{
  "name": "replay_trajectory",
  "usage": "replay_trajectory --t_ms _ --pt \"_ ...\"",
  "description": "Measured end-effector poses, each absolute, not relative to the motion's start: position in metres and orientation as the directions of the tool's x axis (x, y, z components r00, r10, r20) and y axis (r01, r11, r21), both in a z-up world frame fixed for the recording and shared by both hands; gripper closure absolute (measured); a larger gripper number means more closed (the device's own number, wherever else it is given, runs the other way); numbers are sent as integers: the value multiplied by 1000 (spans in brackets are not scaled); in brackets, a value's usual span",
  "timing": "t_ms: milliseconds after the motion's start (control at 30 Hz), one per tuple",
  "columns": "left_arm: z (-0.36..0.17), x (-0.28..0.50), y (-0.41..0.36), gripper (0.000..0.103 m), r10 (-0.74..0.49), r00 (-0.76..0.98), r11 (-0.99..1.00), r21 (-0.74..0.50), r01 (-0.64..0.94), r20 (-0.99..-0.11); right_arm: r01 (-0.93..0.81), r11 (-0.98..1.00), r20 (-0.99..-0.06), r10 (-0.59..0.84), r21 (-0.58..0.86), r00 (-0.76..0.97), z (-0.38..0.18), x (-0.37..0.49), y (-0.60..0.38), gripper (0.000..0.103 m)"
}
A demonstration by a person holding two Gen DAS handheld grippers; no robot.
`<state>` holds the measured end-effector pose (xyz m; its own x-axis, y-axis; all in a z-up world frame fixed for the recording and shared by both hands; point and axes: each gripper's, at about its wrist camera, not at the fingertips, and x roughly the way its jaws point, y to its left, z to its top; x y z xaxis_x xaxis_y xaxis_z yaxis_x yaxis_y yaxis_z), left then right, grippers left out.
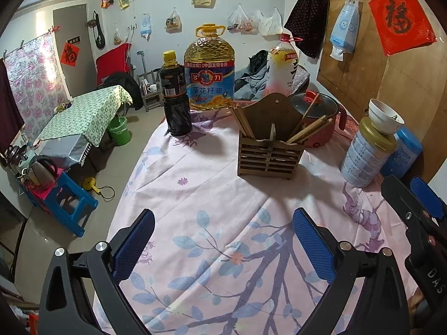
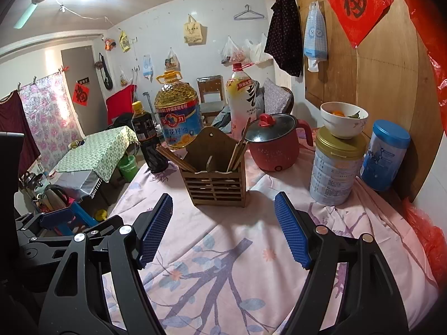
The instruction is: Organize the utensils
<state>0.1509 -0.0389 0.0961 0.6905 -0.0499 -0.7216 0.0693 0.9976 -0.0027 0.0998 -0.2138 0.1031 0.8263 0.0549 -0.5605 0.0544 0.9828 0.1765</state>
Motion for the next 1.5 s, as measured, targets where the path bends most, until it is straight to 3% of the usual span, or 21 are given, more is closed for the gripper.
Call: replay_trajectory --t_ms 1500 --pt "94 152 -41 6 -42 689 998 5 65 -723 55 982 -564 56 179 824 99 102 -214 29"
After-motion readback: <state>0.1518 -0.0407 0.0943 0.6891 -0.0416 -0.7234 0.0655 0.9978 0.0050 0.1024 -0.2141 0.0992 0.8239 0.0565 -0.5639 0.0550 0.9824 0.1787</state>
